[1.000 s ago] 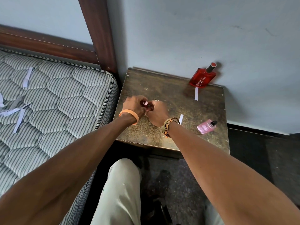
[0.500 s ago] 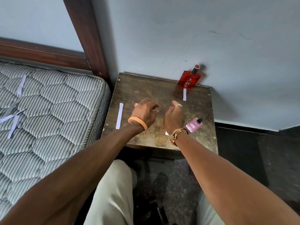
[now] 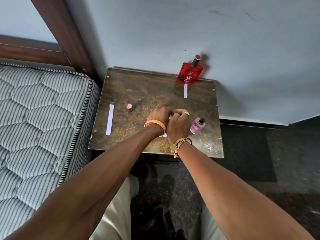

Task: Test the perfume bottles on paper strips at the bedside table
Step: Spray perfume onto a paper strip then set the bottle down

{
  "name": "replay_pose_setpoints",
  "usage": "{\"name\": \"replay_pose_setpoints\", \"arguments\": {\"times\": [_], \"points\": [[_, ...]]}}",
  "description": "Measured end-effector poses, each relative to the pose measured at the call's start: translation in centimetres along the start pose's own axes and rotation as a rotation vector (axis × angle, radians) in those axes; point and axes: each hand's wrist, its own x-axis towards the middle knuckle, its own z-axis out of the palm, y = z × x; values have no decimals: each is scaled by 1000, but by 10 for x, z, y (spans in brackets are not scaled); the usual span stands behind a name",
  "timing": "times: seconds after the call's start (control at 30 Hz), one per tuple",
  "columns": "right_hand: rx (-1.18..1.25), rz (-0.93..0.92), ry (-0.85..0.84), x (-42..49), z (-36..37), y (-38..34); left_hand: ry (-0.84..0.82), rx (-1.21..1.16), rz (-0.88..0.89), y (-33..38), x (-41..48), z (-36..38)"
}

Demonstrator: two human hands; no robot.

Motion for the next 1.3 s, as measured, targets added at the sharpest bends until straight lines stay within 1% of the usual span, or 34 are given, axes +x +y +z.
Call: {"name": "replay_pose_setpoints", "arguments": {"times": [0.17,0.27,0.33,0.43,0.53,0.6,0.7,0.77,0.87,0.9,1.03,1.17,1.23,1.3], "points": [[62,-15,-18,0,2,8,13,-24,-44,4,-1,-1],[113,-16,-31,-5,-2,7,37,-130,-73,2,-6,-3],[153,-4,-64,-8,-4,7,86,-272,-118,-2,-10,-6],[245,57,-157,-15,-8,2,170,-488,-211,-4,-21,-22],[252,-3,-221,-27,-20,-8,192,-748,-313,-5,-33,-41],[258,-29,-233,-35,-27,-16,201,-887,-355,-3,-41,-53],[358,14,-270,-46,-37,-27,238,-1048,-399,1,-55,-68],[443,53,-307,-51,-43,-33,196,-1076,-472,6,-63,-76],[506,52,-323,-60,-56,-39,4,-1025,-596,12,-79,-87],[504,51,-324,-61,-59,-40,-20,-1028,-592,14,-83,-90],[438,25,-345,-63,-66,-38,29,-1149,-458,17,-87,-94],[391,-1,-336,-59,-71,-31,37,-1173,-387,23,-89,-90],[336,-30,-305,-55,-75,-29,58,-1187,-373,29,-87,-86],[225,-120,-201,-52,-83,-28,85,-1177,-364,35,-83,-78]]}}
